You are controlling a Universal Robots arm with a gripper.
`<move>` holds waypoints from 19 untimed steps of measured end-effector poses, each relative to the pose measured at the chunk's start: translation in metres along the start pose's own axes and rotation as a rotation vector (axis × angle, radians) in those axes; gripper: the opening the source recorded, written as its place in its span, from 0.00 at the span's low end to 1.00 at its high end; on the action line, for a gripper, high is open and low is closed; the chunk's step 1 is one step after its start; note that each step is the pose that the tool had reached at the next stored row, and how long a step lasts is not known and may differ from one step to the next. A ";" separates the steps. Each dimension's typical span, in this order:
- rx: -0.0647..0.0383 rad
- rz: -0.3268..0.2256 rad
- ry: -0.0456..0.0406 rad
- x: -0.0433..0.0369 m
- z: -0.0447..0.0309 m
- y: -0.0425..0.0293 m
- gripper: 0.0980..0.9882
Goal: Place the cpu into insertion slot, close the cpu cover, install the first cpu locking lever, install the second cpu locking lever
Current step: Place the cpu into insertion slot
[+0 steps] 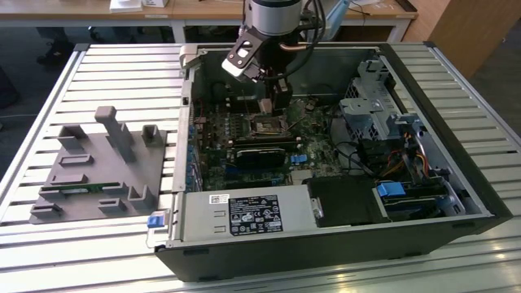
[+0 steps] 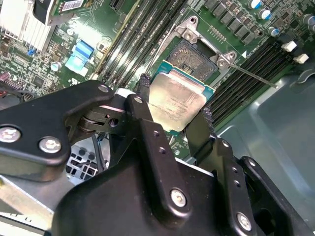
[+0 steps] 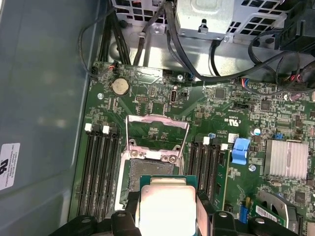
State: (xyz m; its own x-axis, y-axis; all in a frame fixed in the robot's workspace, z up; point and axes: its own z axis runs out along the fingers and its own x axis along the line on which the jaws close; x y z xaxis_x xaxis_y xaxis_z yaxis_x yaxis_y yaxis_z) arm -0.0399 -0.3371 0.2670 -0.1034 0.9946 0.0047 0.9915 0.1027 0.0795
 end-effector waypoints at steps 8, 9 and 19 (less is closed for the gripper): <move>0.000 0.000 0.0004 0.0000 0.0032 -0.0003 0.49; 0.000 0.000 0.0004 0.0000 0.0039 -0.0003 0.49; 0.000 0.000 0.0004 0.0000 0.0101 -0.0008 0.49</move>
State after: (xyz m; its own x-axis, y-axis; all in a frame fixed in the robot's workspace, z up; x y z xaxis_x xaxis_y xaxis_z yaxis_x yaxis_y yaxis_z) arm -0.0399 -0.3371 0.2569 -0.1035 0.9946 0.0051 0.9915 0.1027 0.0795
